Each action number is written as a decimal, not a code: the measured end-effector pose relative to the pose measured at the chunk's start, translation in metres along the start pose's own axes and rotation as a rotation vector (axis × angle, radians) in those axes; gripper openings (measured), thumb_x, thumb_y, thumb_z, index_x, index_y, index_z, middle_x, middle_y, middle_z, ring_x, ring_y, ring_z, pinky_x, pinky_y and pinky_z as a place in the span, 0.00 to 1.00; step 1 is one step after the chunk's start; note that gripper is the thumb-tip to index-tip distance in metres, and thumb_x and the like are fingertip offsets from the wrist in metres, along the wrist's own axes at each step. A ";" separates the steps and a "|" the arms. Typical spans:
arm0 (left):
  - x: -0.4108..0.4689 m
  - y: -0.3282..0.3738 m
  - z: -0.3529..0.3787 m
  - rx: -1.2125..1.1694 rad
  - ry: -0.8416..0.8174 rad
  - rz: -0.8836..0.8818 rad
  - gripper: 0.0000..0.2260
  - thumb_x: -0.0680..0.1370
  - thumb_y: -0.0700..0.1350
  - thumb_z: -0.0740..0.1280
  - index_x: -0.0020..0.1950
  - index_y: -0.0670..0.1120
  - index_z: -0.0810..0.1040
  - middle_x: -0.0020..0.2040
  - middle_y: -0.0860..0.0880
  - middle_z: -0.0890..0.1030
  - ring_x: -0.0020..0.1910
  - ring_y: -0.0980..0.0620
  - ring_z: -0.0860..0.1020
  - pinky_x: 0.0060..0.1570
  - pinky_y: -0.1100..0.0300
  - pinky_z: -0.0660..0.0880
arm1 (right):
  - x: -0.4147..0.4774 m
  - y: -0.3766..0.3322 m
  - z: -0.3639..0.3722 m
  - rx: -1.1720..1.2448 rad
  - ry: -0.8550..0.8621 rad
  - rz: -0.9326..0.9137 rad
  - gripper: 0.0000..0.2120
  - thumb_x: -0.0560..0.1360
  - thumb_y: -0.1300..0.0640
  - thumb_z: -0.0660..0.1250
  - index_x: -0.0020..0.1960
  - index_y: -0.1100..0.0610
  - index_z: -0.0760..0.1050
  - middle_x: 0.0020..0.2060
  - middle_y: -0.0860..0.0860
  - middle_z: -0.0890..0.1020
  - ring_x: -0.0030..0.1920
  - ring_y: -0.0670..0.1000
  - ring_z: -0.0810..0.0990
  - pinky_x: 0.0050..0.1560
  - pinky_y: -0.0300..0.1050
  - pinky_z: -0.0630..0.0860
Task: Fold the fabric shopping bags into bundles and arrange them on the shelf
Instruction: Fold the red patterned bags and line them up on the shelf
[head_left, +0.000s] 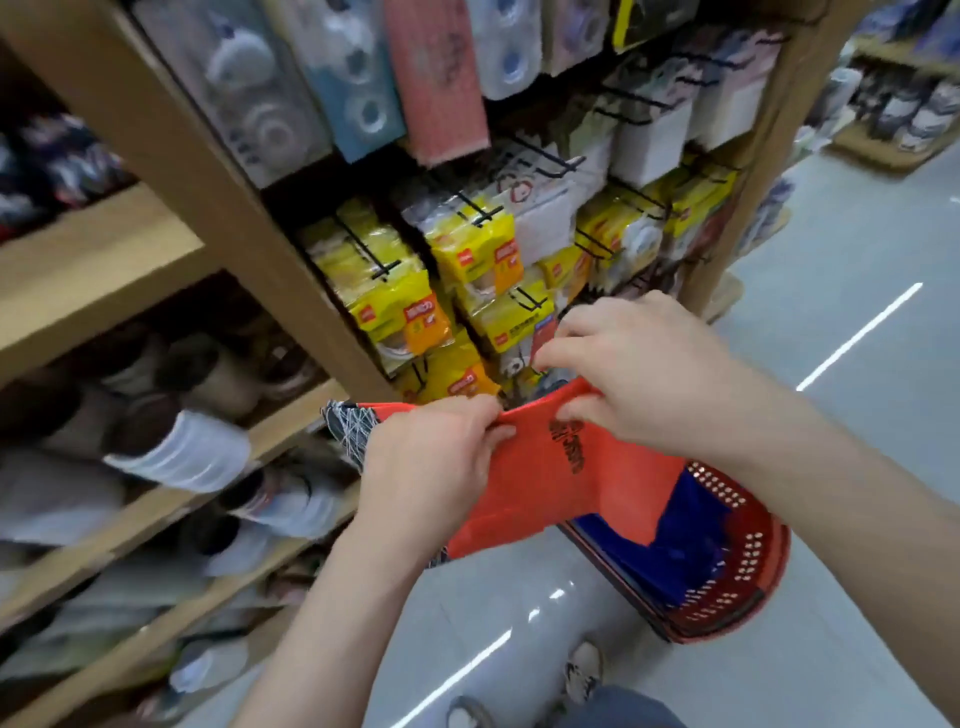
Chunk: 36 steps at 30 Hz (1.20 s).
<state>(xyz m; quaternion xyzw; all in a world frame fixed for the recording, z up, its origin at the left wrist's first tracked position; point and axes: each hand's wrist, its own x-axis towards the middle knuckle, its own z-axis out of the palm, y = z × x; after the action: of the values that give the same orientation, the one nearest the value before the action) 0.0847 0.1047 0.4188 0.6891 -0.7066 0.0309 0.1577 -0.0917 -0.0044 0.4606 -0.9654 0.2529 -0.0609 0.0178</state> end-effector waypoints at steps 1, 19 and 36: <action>-0.012 -0.008 -0.009 0.027 0.025 -0.025 0.14 0.75 0.55 0.57 0.39 0.49 0.77 0.32 0.50 0.79 0.32 0.44 0.80 0.23 0.54 0.73 | 0.014 -0.025 0.002 -0.009 -0.021 -0.079 0.16 0.76 0.40 0.66 0.60 0.45 0.74 0.52 0.47 0.78 0.57 0.54 0.77 0.49 0.52 0.70; -0.392 -0.139 -0.181 -0.162 0.747 -1.058 0.04 0.71 0.46 0.76 0.42 0.51 0.81 0.34 0.55 0.82 0.35 0.52 0.81 0.38 0.50 0.78 | 0.116 -0.391 0.006 0.297 0.056 -0.670 0.16 0.74 0.40 0.64 0.54 0.50 0.79 0.45 0.50 0.82 0.50 0.59 0.81 0.49 0.56 0.76; -0.480 -0.287 -0.292 0.333 0.938 -1.045 0.37 0.71 0.37 0.75 0.75 0.51 0.64 0.72 0.46 0.66 0.62 0.48 0.75 0.63 0.56 0.74 | 0.275 -0.575 -0.001 1.229 0.246 -0.520 0.08 0.77 0.61 0.65 0.51 0.51 0.80 0.41 0.40 0.81 0.41 0.34 0.77 0.47 0.37 0.74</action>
<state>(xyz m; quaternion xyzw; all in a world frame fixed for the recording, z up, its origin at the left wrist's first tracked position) 0.4195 0.6301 0.5181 0.8661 -0.1287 0.3513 0.3315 0.4260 0.3619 0.5291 -0.7954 -0.0676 -0.3055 0.5191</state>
